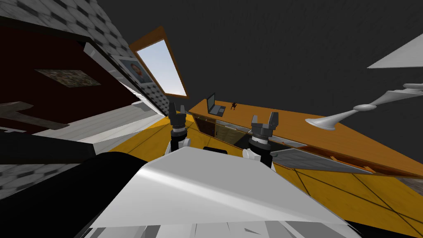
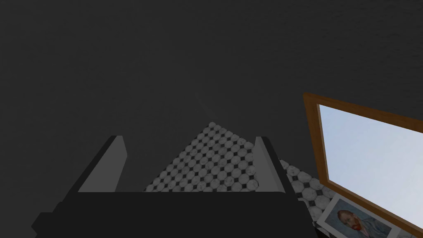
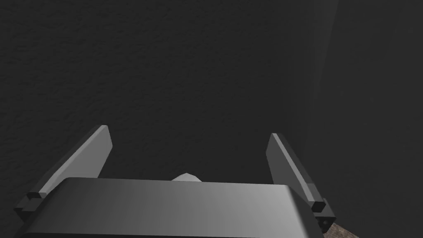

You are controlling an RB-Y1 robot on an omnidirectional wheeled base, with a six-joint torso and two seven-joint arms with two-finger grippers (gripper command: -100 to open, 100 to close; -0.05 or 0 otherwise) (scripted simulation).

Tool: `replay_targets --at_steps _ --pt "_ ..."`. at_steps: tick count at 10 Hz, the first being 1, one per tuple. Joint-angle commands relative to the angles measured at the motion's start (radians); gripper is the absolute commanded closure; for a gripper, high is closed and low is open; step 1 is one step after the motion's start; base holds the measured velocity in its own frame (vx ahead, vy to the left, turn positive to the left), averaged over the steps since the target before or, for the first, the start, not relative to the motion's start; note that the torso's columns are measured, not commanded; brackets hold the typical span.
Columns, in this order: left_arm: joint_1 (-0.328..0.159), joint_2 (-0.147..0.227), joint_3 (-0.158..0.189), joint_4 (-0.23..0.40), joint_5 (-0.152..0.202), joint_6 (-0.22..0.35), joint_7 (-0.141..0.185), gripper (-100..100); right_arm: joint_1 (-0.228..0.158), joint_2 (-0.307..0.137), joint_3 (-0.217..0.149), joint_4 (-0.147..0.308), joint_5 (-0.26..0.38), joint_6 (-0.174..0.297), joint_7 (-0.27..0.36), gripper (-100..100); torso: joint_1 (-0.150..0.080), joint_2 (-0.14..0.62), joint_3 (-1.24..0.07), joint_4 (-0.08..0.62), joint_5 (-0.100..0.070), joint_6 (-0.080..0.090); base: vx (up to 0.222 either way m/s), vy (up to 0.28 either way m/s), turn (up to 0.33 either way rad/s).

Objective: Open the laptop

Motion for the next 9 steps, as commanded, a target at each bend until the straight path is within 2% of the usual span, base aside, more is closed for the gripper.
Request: replay_targets --at_steps 1,9 --pt "0.000 0.000 0.000 0.000 0.000 0.000 0.000 0 0.000 0.000 0.000 0.000 0.000 0.000 0.000 0 0.000 0.040 -0.082 0.041 0.000 0.000 0.000 0.000 0.000" --pt "0.000 0.000 0.000 0.000 0.000 0.000 0.000 0 0.000 0.000 0.000 0.000 0.000 0.000 0.000 0 0.000 0.618 -1.234 0.617 0.000 0.000 0.000 0.000 0.000"
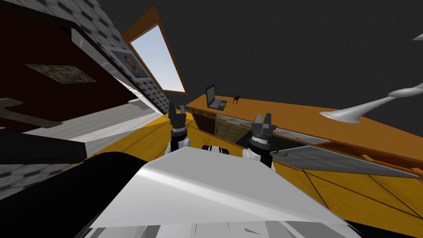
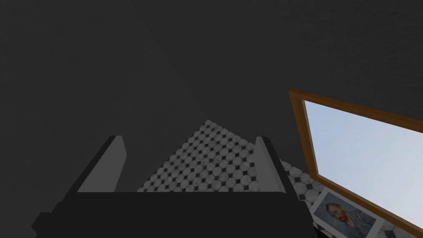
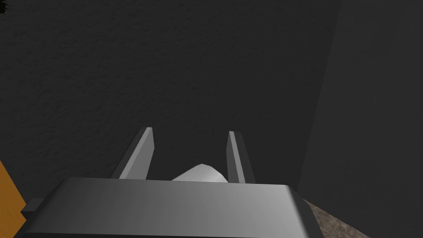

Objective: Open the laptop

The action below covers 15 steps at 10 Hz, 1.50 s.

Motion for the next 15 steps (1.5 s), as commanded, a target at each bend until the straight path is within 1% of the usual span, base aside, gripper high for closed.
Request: replay_targets --at_steps 1,2,3,6,10,11,12,13,14,15 --pt "0.000 0.000 0.000 0.000 0.000 0.000 0.000 0 0.007 -0.040 -0.016 0.008 0.015 0.009 0.003 -100 0.000 0.074 -0.148 0.074 0.000 0.000 0.030 0.049 -0.012" --pt "0.000 0.000 0.000 0.000 0.000 0.000 0.000 0 0.011 -0.060 -0.027 0.013 0.024 0.015 0.006 -100 0.002 0.106 -0.217 0.106 0.001 0.000 0.040 0.101 -0.021" --pt "0.000 0.000 0.000 0.000 0.000 0.000 0.000 0 0.016 -0.084 -0.040 0.018 0.036 0.022 0.009 -100 0.004 0.115 -0.237 0.116 0.001 0.000 0.055 0.133 -0.021" --pt "0.000 0.000 0.000 0.000 0.000 0.000 0.000 0 0.038 -0.165 -0.091 0.038 0.082 0.050 0.020 -100 0.002 0.120 -0.242 0.120 0.000 0.000 0.057 0.159 -0.026" --pt "0.000 0.000 0.000 0.000 0.000 0.000 0.000 0 0.078 -0.287 -0.180 0.067 0.163 0.097 0.039 -100 0.000 0.120 -0.242 0.121 0.000 0.000 0.083 0.194 -0.035" --pt "0.000 0.000 0.000 0.000 0.000 0.000 0.000 0 0.078 -0.298 -0.180 0.067 0.163 0.097 0.039 -100 0.000 0.119 -0.242 0.120 0.000 0.000 0.083 0.145 -0.014" --pt "0.000 0.000 0.000 0.000 0.000 0.000 0.000 0 0.090 -0.336 -0.205 0.075 0.186 0.110 0.044 -100 -0.003 0.120 -0.242 0.121 -0.001 0.000 0.067 0.142 -0.018" --pt "0.000 0.000 0.000 0.000 0.000 0.000 0.000 0 0.101 -0.362 -0.231 0.082 0.209 0.123 0.050 -100 -0.002 0.121 -0.241 0.121 -0.001 0.000 0.077 0.192 -0.042" --pt "0.000 0.000 0.000 0.000 0.000 0.000 0.000 0 0.101 -0.374 -0.231 0.082 0.209 0.123 0.050 -100 0.002 0.121 -0.241 0.121 0.000 0.000 0.062 0.151 -0.020" --pt "0.000 0.000 0.000 0.000 0.000 0.000 0.000 0 0.113 -0.413 -0.257 0.090 0.233 0.137 0.056 -100 0.000 0.121 -0.241 0.121 0.000 0.000 0.058 0.146 -0.013"
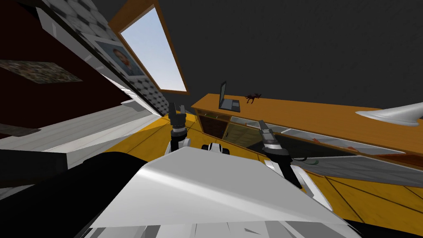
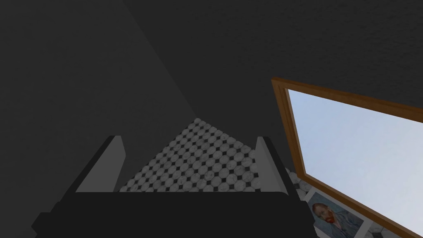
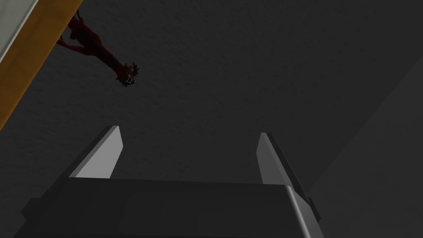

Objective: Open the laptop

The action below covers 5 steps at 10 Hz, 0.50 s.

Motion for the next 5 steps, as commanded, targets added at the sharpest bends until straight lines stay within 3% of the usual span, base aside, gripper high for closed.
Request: replay_targets --at_steps 1,2,4,5 --pt "0.000 0.000 0.000 0.000 0.000 0.000 0.000 0 0.027 -0.081 -0.059 0.022 0.051 0.025 0.012 -100 0.000 0.000 0.000 0.000 0.000 0.000 0.069 0.219 -0.033" --pt "0.000 0.000 0.000 0.000 0.000 0.000 0.000 0 0.027 -0.091 -0.059 0.022 0.051 0.025 0.012 -100 0.004 -0.001 -0.001 0.000 0.001 0.000 0.047 0.165 -0.031" --pt "0.000 0.000 0.000 0.000 0.000 0.000 0.000 0 0.051 -0.160 -0.114 0.040 0.101 0.054 0.024 -100 -0.002 -0.001 -0.001 0.000 -0.001 0.000 0.073 0.166 -0.031" --pt "0.000 0.000 0.000 0.000 0.000 0.000 0.000 0 0.051 -0.174 -0.114 0.040 0.101 0.054 0.024 -100 0.001 -0.002 -0.001 -0.001 0.000 0.000 0.077 0.155 -0.022"
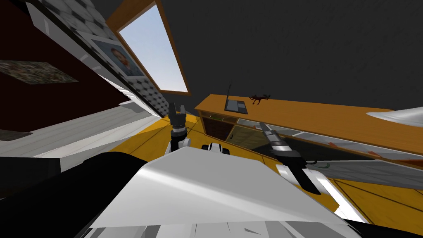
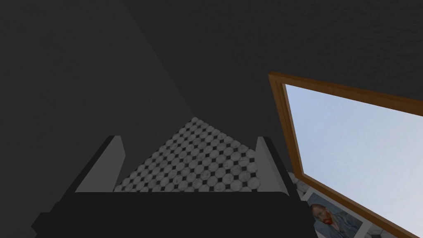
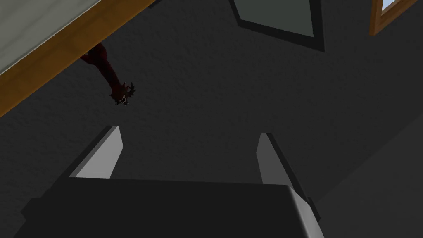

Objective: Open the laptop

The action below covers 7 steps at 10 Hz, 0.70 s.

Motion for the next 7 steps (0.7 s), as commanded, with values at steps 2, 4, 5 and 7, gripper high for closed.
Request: replay_targets --at_steps 2,4,5,7 --pt "0.000 0.000 0.000 0.000 0.000 0.000 0.000 0 0.034 -0.103 -0.075 0.025 0.066 0.044 0.016 -100 0.001 0.001 0.001 0.000 0.000 0.000 0.088 0.198 -0.033" --pt "0.000 0.000 0.000 0.000 0.000 0.000 0.000 0 0.046 -0.157 -0.104 0.038 0.092 0.060 0.022 -100 -0.002 0.002 0.001 0.000 0.000 0.000 0.063 0.157 -0.022" --pt "0.000 0.000 0.000 0.000 0.000 0.000 0.000 0 0.058 -0.192 -0.132 0.053 0.118 0.076 0.028 -100 -0.003 0.003 0.002 0.001 -0.001 0.000 0.104 0.186 -0.043" --pt "0.000 0.000 0.000 0.000 0.000 0.000 0.000 0 0.069 -0.244 -0.161 0.068 0.144 0.093 0.034 -100 -0.001 0.002 0.001 0.000 0.000 0.000 0.049 0.178 -0.024"
